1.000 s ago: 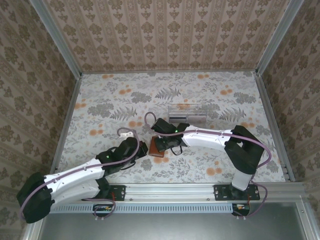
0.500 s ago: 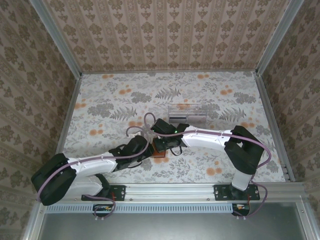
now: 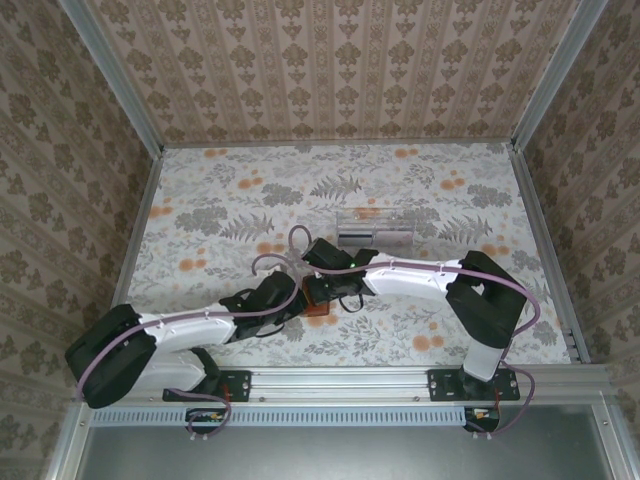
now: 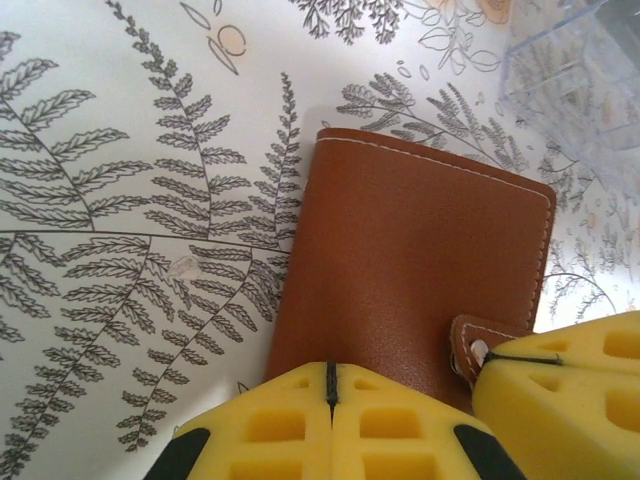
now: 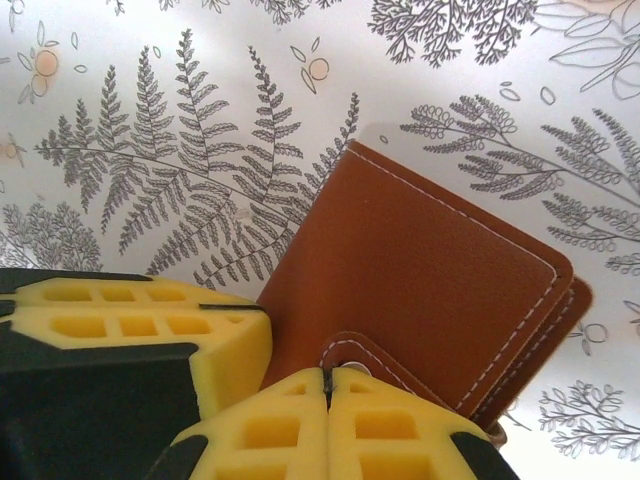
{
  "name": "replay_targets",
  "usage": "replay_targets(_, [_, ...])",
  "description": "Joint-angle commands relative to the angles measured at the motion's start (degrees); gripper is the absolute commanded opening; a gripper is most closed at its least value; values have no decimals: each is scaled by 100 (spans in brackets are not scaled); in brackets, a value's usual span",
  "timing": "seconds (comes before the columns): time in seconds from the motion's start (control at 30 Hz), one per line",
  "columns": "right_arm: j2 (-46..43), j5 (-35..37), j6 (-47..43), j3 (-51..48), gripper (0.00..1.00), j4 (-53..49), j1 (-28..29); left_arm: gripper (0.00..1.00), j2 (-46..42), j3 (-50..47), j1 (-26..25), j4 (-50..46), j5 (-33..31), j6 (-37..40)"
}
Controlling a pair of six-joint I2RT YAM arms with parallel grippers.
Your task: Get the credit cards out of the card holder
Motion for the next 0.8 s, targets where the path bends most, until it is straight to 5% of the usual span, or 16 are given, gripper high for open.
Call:
replay_targets(0.0, [-319, -704, 323, -287, 0, 758, -147, 0, 192, 75, -121, -194, -176, -161])
replay_targets(0.53, [-1088, -1844, 1061, -1078, 0, 2166, -620, 0, 471, 140, -212, -325, -306, -203])
replay_targets(0.77, [-976, -764, 586, -798, 5, 879, -613, 0, -98, 217, -212, -699, -437, -80])
